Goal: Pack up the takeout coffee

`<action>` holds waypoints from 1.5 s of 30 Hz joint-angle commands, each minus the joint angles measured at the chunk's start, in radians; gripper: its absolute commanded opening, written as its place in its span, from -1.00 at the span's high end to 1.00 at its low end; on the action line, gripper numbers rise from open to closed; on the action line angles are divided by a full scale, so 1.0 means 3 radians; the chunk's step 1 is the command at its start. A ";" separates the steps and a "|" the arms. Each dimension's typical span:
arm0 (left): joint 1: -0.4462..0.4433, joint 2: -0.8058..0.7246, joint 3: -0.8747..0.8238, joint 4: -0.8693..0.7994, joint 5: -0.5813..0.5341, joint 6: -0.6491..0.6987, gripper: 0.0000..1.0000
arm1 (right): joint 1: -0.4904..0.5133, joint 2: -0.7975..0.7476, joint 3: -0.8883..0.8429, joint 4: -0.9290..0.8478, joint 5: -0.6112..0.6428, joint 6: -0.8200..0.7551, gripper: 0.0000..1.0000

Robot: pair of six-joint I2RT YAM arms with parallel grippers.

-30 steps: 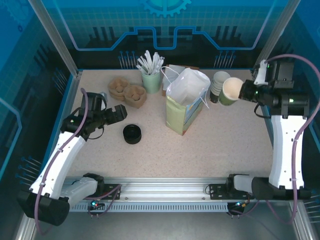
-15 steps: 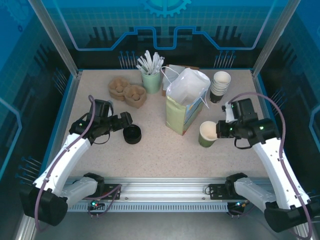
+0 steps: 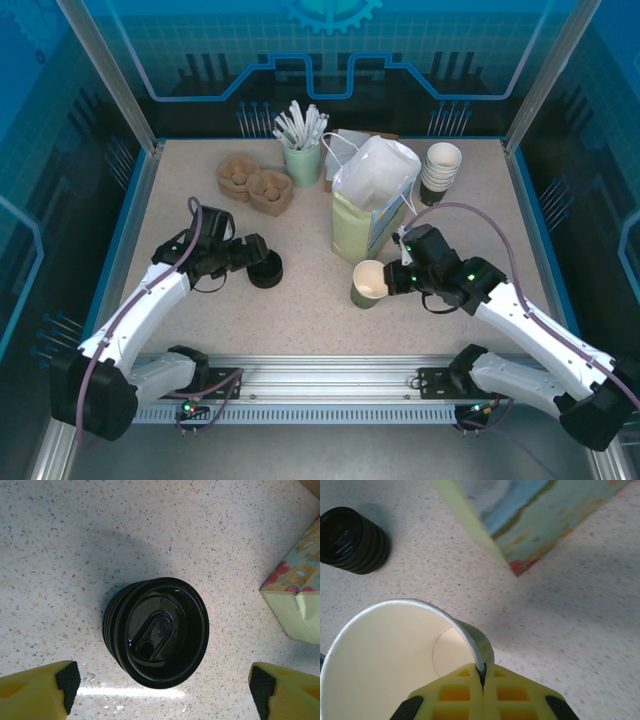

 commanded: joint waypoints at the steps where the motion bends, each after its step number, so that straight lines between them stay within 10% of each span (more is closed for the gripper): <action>1: -0.0078 0.0087 0.0003 -0.0074 -0.0139 0.0047 -0.74 | 0.0121 0.0171 -0.0085 0.0371 0.0089 0.0217 0.96; 32: -0.0199 0.0529 0.0052 -0.0062 -0.0419 -0.0003 -0.36 | 0.0593 0.1146 0.0027 0.0825 0.0356 0.0369 0.88; 45: -0.0269 0.0630 0.0077 -0.0089 -0.0481 0.0017 -0.04 | 0.0628 0.1159 0.0144 0.0686 0.0391 0.0397 0.39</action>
